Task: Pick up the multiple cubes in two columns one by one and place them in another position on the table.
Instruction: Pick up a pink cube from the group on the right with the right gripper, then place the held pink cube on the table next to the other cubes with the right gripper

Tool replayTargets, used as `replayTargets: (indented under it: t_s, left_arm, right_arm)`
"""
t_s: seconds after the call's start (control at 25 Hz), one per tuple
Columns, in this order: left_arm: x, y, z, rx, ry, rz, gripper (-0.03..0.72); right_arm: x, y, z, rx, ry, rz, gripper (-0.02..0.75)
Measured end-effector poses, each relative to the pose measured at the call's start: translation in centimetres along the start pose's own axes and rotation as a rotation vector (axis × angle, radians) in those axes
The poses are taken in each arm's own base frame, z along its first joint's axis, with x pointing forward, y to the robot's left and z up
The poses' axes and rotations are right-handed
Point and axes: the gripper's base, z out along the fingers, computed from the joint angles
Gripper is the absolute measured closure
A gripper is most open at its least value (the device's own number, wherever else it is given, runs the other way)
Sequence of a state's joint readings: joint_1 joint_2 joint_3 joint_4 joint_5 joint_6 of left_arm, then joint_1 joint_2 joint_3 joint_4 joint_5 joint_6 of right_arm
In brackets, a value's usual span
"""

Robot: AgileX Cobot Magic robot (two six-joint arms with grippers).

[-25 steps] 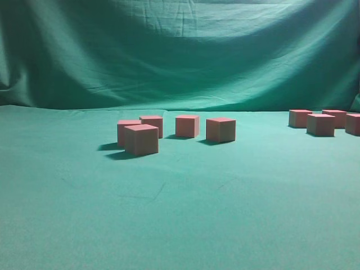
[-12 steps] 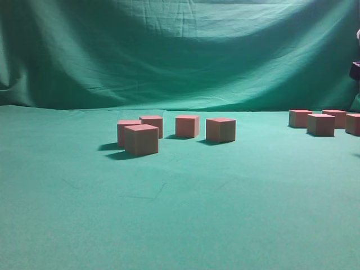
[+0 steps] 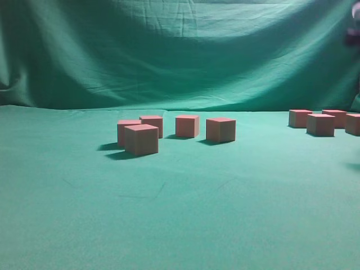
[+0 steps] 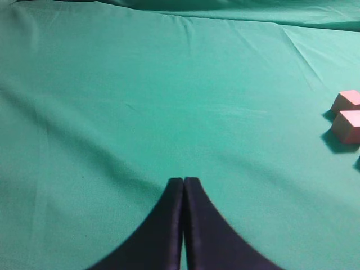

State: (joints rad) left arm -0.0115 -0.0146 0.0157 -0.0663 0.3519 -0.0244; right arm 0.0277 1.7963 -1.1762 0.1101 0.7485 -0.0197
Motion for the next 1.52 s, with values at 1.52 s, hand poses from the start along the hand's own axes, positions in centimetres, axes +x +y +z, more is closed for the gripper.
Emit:
replayTargets:
  t_s: [1.52]
  left_arm:
    - [0.0,0.0,0.0,0.000,0.000,0.000,0.688]
  right_arm:
    - [7.4,26.0,0.8,-0.295,0.115,-1.109,0.475]
